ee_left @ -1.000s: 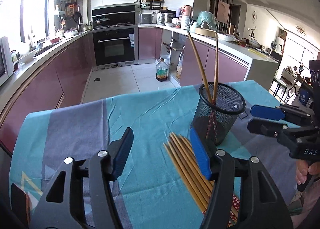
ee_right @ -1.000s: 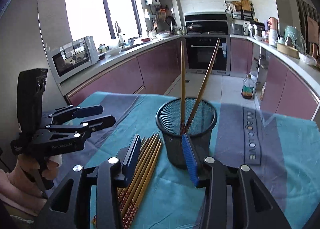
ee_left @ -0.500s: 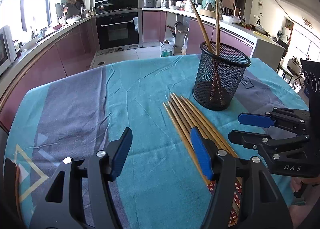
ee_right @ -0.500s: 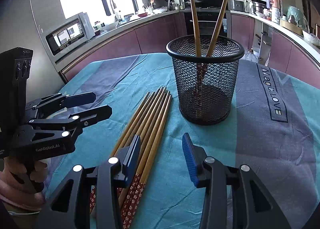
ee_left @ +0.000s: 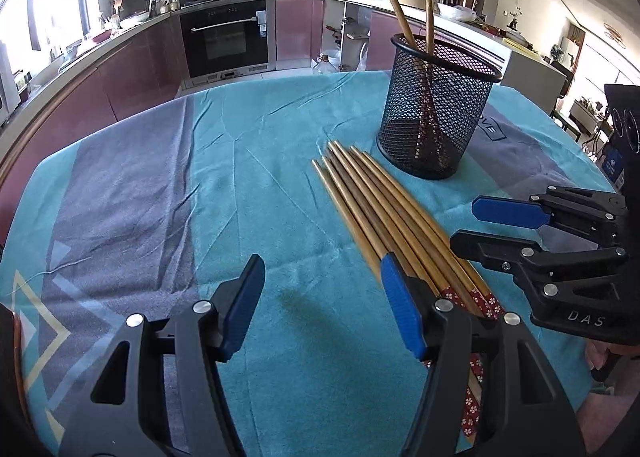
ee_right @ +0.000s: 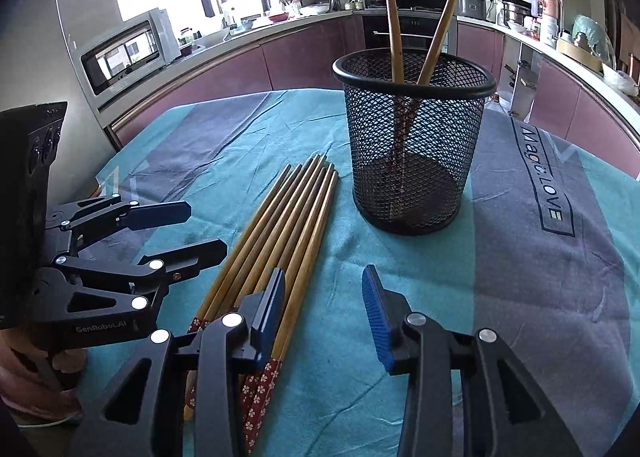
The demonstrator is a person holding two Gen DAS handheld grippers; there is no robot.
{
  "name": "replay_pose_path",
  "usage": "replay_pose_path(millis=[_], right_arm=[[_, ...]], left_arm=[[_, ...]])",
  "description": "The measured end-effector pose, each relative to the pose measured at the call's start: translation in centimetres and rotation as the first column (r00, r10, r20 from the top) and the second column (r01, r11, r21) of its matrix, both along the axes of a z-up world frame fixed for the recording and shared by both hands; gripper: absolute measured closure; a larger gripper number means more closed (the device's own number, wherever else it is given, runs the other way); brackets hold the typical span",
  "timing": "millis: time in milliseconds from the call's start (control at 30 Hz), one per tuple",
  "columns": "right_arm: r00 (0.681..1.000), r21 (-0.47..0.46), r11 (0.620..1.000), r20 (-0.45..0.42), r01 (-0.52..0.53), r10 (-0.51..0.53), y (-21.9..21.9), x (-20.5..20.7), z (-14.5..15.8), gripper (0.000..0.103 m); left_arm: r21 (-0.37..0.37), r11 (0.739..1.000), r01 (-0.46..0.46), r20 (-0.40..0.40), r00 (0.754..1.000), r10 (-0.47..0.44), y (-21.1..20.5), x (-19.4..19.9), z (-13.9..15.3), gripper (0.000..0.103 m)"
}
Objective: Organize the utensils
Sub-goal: 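Close the left tool on another chopstick while the right tool grasps one too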
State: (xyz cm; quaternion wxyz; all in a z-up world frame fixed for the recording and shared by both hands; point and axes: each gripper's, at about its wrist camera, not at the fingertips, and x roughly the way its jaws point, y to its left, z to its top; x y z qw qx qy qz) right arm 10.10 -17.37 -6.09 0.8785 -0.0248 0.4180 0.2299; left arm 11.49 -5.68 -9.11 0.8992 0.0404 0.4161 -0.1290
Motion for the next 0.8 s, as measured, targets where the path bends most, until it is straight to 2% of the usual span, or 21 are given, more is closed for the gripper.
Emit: replay_pose_path(millis=[400,633,800], right_arm=[[1.000,-0.043,0.999,-0.010,0.016,-0.016,0.40,0.46,-0.47,0.067],[1.000,-0.059,0.998,-0.014,0.017,-0.018,0.60,0.48,-0.69,0.068],[1.000,-0.059,0.998,-0.014,0.017,-0.018,0.57,0.51,-0.72,0.068]], left_arm=[[-0.002,1.000,0.025,-0.022,0.999,-0.025,-0.59,0.67,-0.65,0.043],[0.030,0.999,0.040,-0.016,0.999,-0.039,-0.93,0.56,-0.54,0.046],[-0.026,0.999,0.040,-0.048,0.998,-0.042,-0.58,1.07,-0.65,0.047]])
